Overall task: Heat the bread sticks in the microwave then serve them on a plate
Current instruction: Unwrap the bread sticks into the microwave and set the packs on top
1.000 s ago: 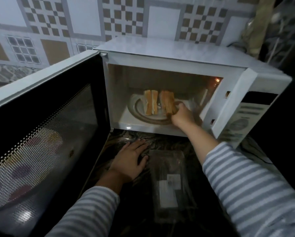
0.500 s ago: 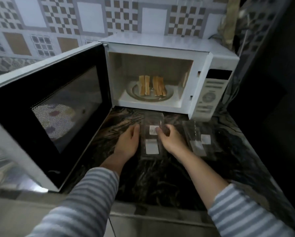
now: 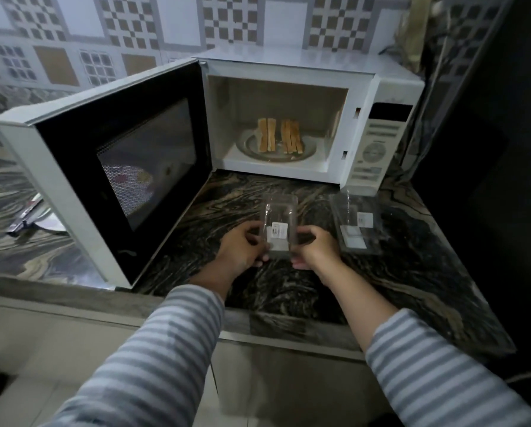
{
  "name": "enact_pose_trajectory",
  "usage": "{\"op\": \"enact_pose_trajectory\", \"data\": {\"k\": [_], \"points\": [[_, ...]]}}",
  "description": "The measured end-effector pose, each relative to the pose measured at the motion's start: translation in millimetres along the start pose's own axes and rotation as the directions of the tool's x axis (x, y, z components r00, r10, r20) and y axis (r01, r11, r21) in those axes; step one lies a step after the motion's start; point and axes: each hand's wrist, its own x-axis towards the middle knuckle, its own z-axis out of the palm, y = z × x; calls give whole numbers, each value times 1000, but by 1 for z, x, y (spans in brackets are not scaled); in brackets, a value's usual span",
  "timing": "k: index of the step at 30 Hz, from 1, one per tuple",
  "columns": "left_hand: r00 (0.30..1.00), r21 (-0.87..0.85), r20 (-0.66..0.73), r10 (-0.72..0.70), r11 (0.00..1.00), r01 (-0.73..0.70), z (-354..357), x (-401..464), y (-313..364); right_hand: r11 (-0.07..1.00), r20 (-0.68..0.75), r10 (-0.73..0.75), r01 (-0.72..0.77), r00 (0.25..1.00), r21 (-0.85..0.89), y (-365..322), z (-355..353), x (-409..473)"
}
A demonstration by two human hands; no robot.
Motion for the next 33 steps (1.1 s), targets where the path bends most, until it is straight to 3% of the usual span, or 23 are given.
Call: {"op": "enact_pose_trajectory", "data": {"k": [9,16,19,23,27,30,33], "points": [[998,21,-31,-61,998,62,4,10,2,999,-5,32,-32,999,2,2,2,7],[998,107,-56,-20,994,26,8,9,1,998,-22,20,-21,1000,-52,-1,3,5],[999,239,-32,12,971,-4,3,2,6,985,0,-36,35,999,-170,-2,-4,-2],[981,512,-156,113,859,-18,-6,-5,16,866,-25,-241,203,970,-458,-4,-21,-16],[901,629,-273,336,772,-98,5,-6,44,805,-69,-374,286,925,-520,-15,-48,-27],[872,644,-234,430,740,-192,27,-8,68,772,-144,-467,323,873,-548,-21,-72,-29],[864,584,-105,492,734,-347,55,-12,83,768,-228,-485,286,844,-573,-20,-96,-25]]}}
